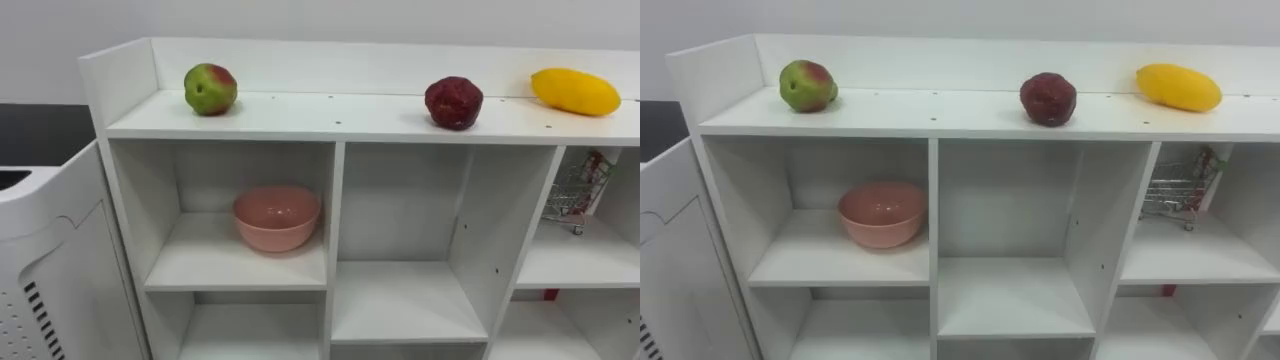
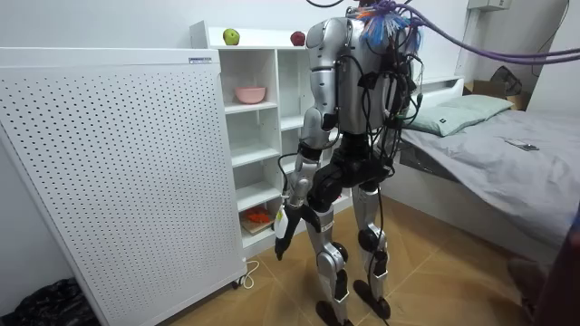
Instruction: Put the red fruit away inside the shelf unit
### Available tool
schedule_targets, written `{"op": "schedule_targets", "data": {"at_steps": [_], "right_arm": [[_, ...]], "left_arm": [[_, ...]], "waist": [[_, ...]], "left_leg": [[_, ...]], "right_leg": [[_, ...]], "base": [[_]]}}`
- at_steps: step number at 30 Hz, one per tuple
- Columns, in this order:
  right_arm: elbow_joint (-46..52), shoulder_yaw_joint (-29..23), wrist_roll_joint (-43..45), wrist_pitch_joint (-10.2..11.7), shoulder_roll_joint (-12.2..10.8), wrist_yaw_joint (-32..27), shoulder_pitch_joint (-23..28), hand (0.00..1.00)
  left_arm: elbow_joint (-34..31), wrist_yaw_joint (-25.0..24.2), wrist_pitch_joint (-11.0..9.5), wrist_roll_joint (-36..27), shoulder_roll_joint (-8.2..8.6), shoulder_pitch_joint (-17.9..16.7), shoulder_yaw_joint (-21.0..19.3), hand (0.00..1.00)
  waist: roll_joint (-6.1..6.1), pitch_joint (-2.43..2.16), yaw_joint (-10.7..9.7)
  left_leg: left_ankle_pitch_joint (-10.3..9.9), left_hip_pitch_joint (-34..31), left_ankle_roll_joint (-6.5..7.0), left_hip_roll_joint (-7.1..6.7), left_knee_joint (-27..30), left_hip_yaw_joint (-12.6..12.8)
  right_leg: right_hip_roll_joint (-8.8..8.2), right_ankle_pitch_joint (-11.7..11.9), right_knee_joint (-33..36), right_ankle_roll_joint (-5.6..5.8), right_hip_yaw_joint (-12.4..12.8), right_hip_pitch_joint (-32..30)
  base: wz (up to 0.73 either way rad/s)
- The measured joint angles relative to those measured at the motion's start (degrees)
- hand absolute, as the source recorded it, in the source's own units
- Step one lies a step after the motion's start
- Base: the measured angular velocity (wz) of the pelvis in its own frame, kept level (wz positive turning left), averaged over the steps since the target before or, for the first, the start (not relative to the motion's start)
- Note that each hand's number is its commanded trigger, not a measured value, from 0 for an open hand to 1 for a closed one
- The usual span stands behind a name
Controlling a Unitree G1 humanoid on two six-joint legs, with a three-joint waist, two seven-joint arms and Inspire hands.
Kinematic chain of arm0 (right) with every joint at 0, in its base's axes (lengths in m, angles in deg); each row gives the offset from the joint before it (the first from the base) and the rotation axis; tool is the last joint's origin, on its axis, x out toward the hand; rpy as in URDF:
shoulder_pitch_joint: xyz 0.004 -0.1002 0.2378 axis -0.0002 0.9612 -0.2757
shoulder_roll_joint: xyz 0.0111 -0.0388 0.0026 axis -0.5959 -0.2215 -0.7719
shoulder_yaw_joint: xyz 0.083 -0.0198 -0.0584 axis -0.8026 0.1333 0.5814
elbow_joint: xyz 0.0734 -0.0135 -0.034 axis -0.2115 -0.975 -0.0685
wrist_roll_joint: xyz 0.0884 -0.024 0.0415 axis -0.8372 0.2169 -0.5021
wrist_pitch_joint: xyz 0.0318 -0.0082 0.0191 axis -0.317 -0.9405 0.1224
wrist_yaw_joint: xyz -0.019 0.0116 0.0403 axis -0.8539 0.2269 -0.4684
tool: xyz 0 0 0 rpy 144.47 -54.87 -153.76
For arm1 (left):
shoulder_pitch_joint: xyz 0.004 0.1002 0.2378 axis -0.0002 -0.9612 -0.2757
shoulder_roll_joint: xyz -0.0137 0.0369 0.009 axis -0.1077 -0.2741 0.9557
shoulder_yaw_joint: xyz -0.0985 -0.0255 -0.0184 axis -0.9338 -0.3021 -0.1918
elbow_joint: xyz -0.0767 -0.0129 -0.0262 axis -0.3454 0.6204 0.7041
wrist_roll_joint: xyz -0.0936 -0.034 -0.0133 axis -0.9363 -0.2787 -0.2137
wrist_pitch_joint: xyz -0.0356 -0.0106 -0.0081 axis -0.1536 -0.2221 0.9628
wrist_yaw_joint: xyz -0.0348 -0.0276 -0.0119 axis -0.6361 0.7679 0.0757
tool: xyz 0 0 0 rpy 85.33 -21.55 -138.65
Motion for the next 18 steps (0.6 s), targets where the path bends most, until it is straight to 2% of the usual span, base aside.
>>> {"op": "schedule_targets", "data": {"at_steps": [8,12,14,18], "right_arm": [[0.00,-0.02,-0.21,-0.01,0.00,-0.08,0.04,0.00],[-0.11,-0.36,-3.62,-0.01,-0.01,-1.26,0.27,0.00],[-0.30,-1.24,-5.44,-0.10,-0.12,-2.25,0.73,0.00],[-0.88,-6.13,-7.20,-0.28,-0.27,-6.43,1.61,0.00]], "left_arm": [[-0.14,-0.10,0.03,0.00,0.00,-0.01,0.01,0.00],[-0.60,0.27,-0.23,0.02,-0.04,0.35,-0.15,0.00],[-0.55,0.84,-0.44,0.02,-0.04,0.66,-0.45,0.00],[-0.54,1.84,-1.13,0.00,0.00,0.94,-1.97,0.00]], "waist": [[0.04,-0.03,0.01],[0.45,0.00,0.02],[0.72,0.02,-0.05],[1.13,0.20,-0.26]], "left_leg": [[0.00,0.08,0.00,0.00,0.12,0.01],[0.00,0.21,0.00,0.01,0.20,-0.01],[-0.01,0.39,0.01,0.01,0.16,-0.07],[-0.18,0.70,0.01,0.02,-0.05,-0.09]], "right_leg": [[-0.02,0.00,0.00,0.00,0.08,-0.02],[-0.03,0.04,0.00,-0.06,0.12,0.14],[-0.03,0.04,0.00,-0.06,0.12,0.21],[0.06,0.04,0.01,-0.06,0.12,0.66]], "base": [[0.00],[0.00],[0.00],[-0.01]]}}
